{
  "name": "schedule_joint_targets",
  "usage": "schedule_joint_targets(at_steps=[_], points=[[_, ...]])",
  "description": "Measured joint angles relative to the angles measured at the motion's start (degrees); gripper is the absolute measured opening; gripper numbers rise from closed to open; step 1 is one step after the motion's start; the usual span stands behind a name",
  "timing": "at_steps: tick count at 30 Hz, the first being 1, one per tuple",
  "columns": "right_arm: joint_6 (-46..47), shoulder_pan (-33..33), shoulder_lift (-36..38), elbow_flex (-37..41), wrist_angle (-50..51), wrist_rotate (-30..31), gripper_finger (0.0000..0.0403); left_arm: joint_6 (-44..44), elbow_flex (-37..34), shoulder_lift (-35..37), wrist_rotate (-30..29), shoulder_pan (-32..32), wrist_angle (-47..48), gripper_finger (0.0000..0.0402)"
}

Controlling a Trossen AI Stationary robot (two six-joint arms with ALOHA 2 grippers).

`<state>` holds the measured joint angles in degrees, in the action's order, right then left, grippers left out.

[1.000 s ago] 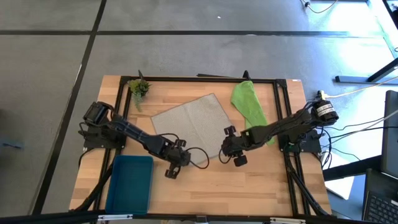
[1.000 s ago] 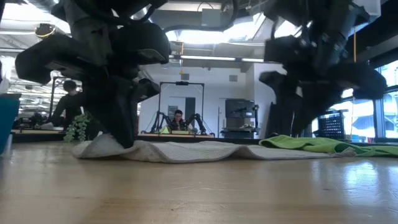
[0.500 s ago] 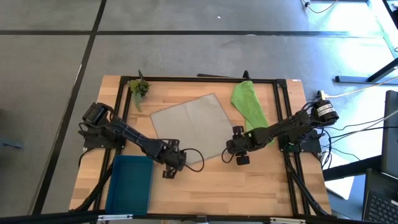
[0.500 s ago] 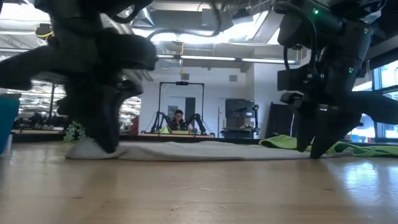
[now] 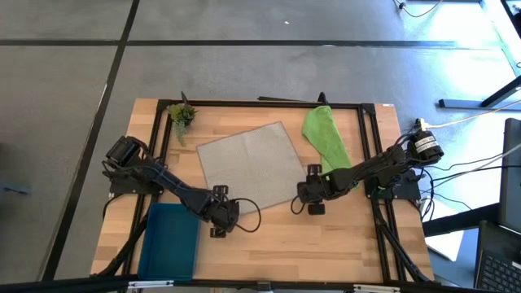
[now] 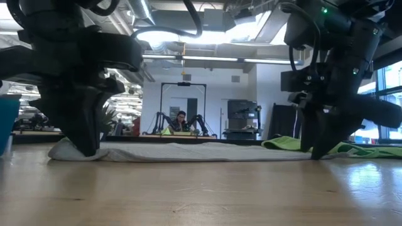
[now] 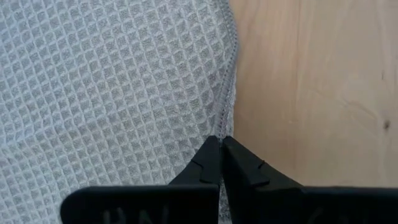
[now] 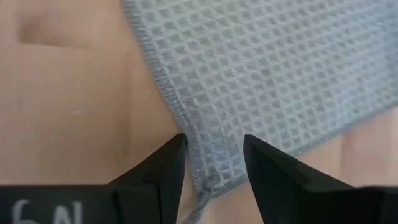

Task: Roll microfiber towels into tight, uniform cylinder then place into a basket
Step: Roll the gray towel

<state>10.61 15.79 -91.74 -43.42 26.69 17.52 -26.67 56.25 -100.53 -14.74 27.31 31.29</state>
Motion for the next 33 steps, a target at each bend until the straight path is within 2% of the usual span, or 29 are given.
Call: schedule_joint_targets(at_steps=[6,18,25,29,33], points=[[1.71,0.60,-0.02,0.00,0.56,1.60,0.0145,-0.28,0.00,0.00,-0.70,0.17,-0.02,0.0000],[2.44,0.64,0.24,3.23,-3.41,-1.12,0.0009,-1.29,0.00,0.02,-0.74,0.15,-0.04,0.0000],[1.02,0.59,-0.03,1.09,-1.09,-1.57,0.0004,-1.27,1.18,0.02,-0.79,0.08,1.32,0.0000],[0.65,0.55,-0.22,-2.82,2.38,-1.26,0.0003,-1.27,5.26,0.02,-1.22,0.08,6.22,0.0000],[0.04,0.55,-0.22,-6.66,6.88,-0.55,0.0002,-1.28,9.89,0.04,-4.40,0.08,12.83,0.0000]])
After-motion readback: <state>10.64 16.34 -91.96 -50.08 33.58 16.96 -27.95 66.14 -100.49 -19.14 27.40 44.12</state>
